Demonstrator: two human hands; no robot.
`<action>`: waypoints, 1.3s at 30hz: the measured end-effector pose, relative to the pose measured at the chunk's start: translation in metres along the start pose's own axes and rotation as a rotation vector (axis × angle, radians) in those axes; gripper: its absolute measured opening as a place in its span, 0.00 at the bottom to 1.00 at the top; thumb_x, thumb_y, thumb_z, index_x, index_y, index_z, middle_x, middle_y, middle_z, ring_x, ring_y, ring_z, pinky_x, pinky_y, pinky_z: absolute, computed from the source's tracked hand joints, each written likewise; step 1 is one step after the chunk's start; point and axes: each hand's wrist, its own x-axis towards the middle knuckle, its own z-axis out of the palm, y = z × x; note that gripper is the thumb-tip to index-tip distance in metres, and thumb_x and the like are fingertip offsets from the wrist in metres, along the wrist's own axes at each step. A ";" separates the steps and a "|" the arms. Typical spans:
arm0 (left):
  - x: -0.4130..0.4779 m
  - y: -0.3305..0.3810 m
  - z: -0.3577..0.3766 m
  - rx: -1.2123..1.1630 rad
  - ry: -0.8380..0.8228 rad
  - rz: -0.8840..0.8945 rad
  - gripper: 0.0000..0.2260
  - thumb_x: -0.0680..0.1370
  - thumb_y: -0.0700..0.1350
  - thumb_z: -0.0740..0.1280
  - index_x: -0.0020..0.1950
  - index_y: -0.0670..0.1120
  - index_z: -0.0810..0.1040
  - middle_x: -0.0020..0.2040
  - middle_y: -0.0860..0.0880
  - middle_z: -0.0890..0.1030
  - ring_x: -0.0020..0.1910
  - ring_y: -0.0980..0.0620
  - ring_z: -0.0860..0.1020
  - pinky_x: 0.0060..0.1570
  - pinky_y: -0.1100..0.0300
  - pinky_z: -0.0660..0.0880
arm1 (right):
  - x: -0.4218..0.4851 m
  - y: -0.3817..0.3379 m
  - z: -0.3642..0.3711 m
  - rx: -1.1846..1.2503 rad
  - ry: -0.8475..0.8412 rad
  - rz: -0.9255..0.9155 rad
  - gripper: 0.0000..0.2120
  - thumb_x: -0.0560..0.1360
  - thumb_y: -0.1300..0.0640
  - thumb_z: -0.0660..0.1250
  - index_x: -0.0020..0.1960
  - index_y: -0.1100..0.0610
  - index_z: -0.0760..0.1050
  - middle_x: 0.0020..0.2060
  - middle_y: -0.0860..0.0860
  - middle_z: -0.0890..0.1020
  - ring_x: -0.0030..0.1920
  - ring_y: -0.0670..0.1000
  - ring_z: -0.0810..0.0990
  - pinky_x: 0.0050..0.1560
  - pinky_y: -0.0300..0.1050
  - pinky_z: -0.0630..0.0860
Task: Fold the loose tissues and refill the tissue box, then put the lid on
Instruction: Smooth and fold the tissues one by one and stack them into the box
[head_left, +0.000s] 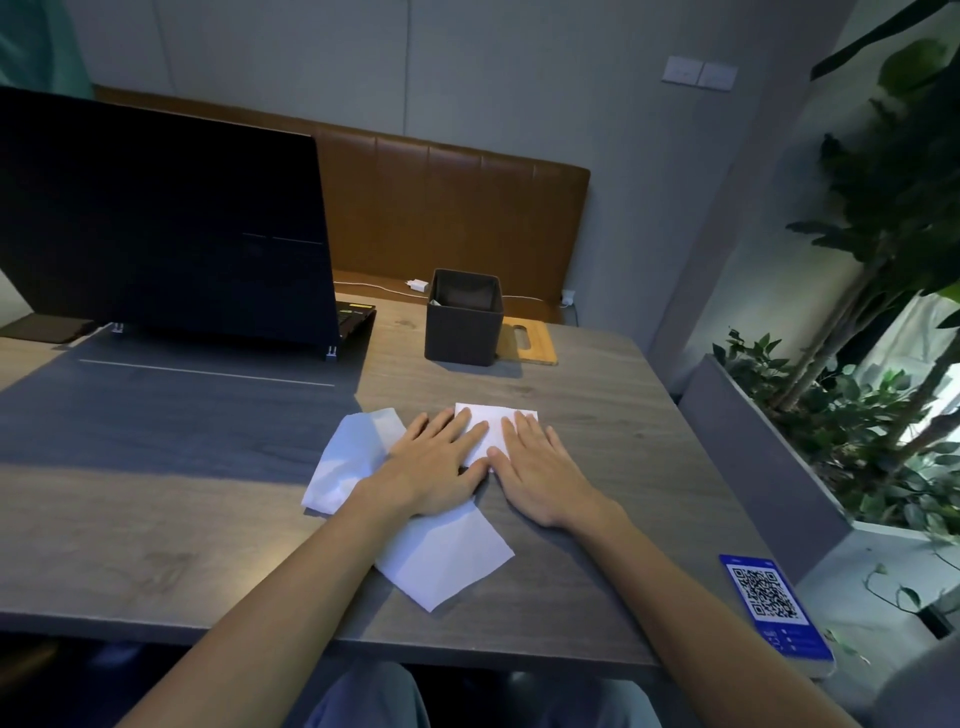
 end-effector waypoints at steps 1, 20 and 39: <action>0.000 0.000 0.000 -0.002 -0.003 0.000 0.27 0.84 0.60 0.45 0.83 0.54 0.46 0.83 0.50 0.45 0.82 0.50 0.42 0.79 0.48 0.41 | -0.002 0.002 0.001 -0.005 0.006 0.027 0.31 0.85 0.43 0.41 0.82 0.60 0.44 0.82 0.57 0.46 0.81 0.54 0.43 0.80 0.54 0.41; 0.014 -0.009 -0.009 -0.039 -0.040 -0.115 0.32 0.83 0.64 0.46 0.83 0.51 0.46 0.83 0.52 0.45 0.82 0.47 0.42 0.78 0.45 0.40 | -0.007 0.003 0.004 0.104 0.112 0.200 0.31 0.84 0.44 0.47 0.80 0.63 0.52 0.79 0.63 0.56 0.80 0.61 0.53 0.79 0.55 0.51; 0.019 -0.009 0.001 -0.063 0.079 -0.112 0.32 0.82 0.64 0.51 0.82 0.50 0.52 0.82 0.49 0.54 0.81 0.44 0.49 0.78 0.41 0.45 | 0.031 -0.002 -0.044 0.596 0.254 0.444 0.17 0.78 0.60 0.66 0.66 0.55 0.70 0.61 0.55 0.78 0.54 0.53 0.76 0.46 0.45 0.74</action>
